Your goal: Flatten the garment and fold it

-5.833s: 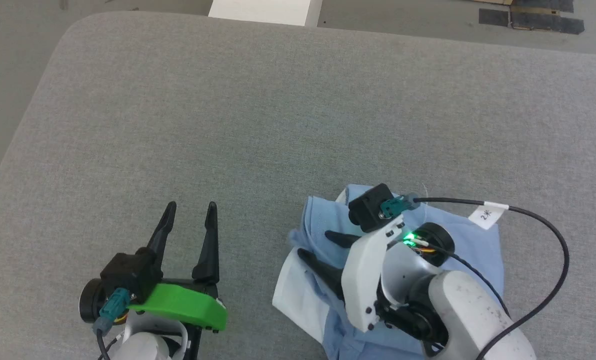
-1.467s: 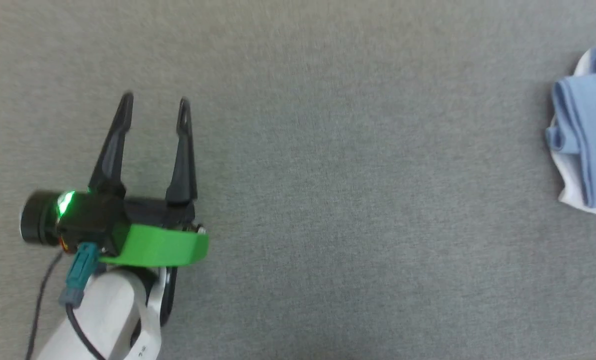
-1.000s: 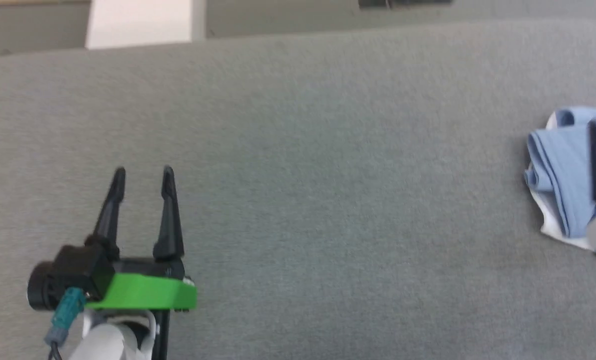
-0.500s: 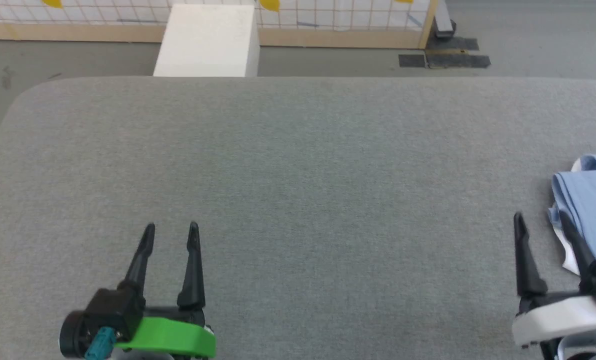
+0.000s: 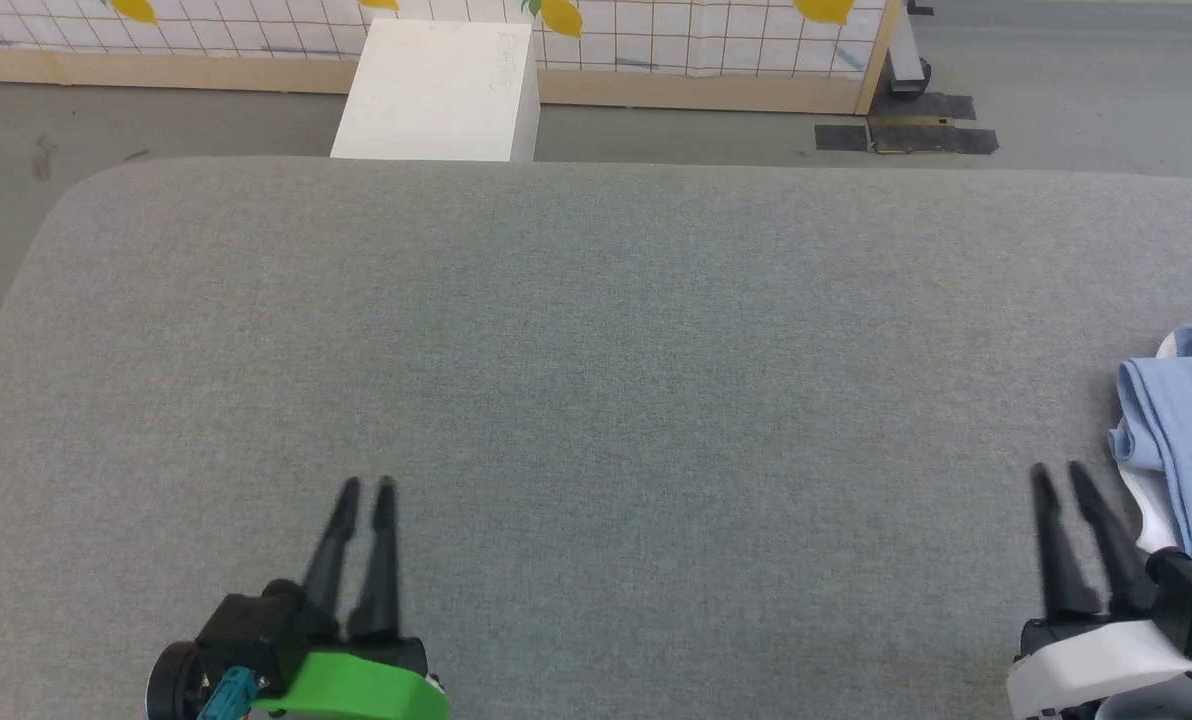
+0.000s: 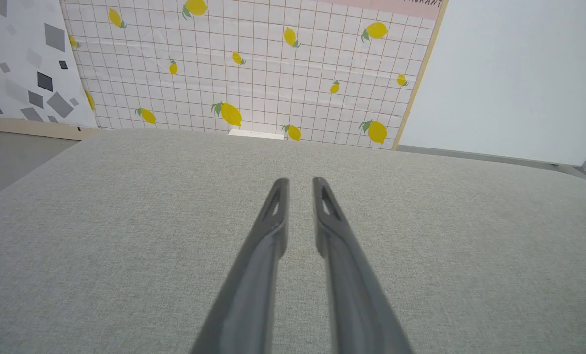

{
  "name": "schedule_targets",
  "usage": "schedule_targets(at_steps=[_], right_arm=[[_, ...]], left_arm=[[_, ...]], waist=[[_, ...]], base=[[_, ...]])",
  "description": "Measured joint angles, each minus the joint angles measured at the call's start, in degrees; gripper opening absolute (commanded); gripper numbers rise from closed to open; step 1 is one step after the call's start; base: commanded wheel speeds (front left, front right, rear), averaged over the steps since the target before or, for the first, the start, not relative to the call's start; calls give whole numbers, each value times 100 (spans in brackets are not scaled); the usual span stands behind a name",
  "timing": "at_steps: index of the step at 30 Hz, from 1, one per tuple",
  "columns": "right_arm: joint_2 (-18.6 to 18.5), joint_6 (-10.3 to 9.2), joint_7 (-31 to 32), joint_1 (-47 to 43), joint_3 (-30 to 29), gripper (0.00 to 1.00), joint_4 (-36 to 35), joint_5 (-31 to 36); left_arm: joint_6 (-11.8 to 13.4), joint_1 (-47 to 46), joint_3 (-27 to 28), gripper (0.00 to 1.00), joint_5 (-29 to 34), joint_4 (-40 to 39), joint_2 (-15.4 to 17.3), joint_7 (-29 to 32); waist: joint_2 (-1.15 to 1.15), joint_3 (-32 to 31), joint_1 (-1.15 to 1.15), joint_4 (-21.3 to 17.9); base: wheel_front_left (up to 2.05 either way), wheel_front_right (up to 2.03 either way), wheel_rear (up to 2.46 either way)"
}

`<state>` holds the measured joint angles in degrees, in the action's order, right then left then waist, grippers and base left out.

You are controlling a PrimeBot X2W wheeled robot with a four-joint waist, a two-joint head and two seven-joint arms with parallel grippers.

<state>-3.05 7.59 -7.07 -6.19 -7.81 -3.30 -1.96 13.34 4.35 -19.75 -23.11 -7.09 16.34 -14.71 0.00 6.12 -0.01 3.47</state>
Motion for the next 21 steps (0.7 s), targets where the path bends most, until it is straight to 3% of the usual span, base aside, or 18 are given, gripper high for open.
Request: schedule_targets(at_steps=[21], right_arm=[[0,0,105,29,99,0,42,1]], left_arm=[[-174,-9,271,0,325,100,-181,211]], waist=[[0,-98,0,-55]], base=[[0,0,0]])
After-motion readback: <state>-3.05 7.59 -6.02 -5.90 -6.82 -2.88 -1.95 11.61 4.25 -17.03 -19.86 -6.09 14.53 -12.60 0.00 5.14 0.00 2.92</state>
